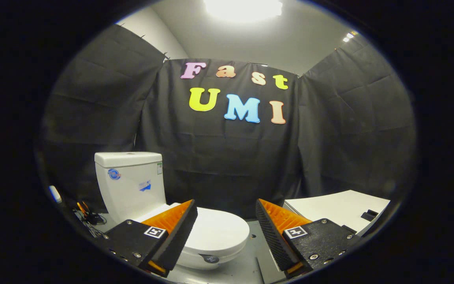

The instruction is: Open the toilet lid.

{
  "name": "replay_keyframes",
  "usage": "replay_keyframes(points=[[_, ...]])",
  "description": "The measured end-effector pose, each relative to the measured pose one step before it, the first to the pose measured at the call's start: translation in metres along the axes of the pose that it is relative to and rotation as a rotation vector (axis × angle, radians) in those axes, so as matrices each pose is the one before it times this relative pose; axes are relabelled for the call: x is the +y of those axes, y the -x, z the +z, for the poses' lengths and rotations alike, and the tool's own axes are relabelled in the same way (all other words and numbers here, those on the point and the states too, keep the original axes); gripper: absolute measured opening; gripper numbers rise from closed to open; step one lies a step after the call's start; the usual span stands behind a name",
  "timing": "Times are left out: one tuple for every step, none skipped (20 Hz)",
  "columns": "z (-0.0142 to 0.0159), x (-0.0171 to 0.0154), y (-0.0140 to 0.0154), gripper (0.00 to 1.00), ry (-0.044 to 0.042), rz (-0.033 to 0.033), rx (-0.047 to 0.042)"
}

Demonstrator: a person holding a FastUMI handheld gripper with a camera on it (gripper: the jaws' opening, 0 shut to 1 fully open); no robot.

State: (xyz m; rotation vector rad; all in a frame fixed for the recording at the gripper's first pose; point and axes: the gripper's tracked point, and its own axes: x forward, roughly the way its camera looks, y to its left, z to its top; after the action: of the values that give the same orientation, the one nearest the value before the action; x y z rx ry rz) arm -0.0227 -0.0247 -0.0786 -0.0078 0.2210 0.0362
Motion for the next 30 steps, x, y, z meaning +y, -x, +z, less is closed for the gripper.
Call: replay_keyframes(points=[[-0.02061, 0.00488, -0.00187, 0.93, 0.0335, 0.02277, 0.04192], [-0.01884, 0.00603, -0.00176, 0.92, 0.03222, 0.02396, 0.04208], [-0.01973, 0.00603, -0.00155, 0.92, 0.02517, 0.02085, 0.04159], [-0.01531, 0.00613, -0.00338, 0.91, 0.01813, 0.01807, 0.03454], [-0.01391, 0.00667, -0.00196, 0.9, 0.02122, 0.01363, 0.02738], [-0.01084, 0.00428, -0.00375, 0.88, 0.02702, 0.00508, 0.02084], [-0.00957, 0.00302, -0.00443, 0.87, 0.02761, 0.00505, 0.02236], [-0.01117, 0.00562, -0.00796, 0.84, 0.01755, 0.01169, 0.02215], [-0.00985, 0.00631, -0.00762, 0.83, 0.00853, 0.0201, 0.02086], [-0.00935, 0.00647, -0.01019, 0.8, 0.00251, 0.01855, 0.01913], [-0.00952, 0.00423, -0.00852, 0.78, 0.0038, 0.01138, 0.02214], [-0.00958, 0.00273, -0.00853, 0.76, 0.01138, 0.00383, 0.02527], [-0.00959, 0.00412, -0.00911, 0.76, 0.0128, 0.00244, 0.02195], [-0.0086, 0.00501, -0.00885, 0.76, 0.01515, 0.00847, 0.02313], [-0.009, 0.00503, -0.00892, 0.76, 0.01424, 0.00617, 0.01881], [-0.00857, 0.00495, -0.00894, 0.76, 0.01338, 0.01065, 0.01753], [-0.0079, 0.00572, -0.00789, 0.76, 0.01922, 0.00883, 0.01672], [-0.00621, 0.00366, -0.00745, 0.76, 0.02685, 0.00342, 0.01637], [-0.00267, 0.00136, -0.00664, 0.75, 0.02798, -0.00176, 0.00885], [-0.00033, 0.00134, -0.00625, 0.74, 0.02171, -0.00024, -0.00155], [-0.001, 0.00252, -0.00771, 0.71, 0.01671, 0.00775, 0.00038], [-0.00121, 0.00205, -0.00752, 0.66, 0.01776, 0.00191, 0.00375], [-0.00376, 0.00283, -0.00593, 0.61, 0.02594, 0.00156, 0.00737], [-0.00292, 0.00086, -0.00487, 0.53, 0.02897, -0.00107, 0.0117], [0.00129, -0.00034, -0.00389, 0.49, 0.02912, -0.0078, -0.00436], [0.00398, -0.00216, -0.00027, 0.42, 0.02943, -0.01315, -0.01707], [-0.00258, 0.00222, 0.00091, 0.4, 0.02822, -0.01838, 0.00001], [0.00009, 0.00011, 0.00055, 0.39, 0.03773, -0.02204, -0.00494], [-0.00045, 0.0019, -0.00317, 0.38, 0.05771, -0.0209, 0.00433], [0.00058, 0.0007, -0.00113, 0.37, 0.0706, -0.02568, 0.00657]])
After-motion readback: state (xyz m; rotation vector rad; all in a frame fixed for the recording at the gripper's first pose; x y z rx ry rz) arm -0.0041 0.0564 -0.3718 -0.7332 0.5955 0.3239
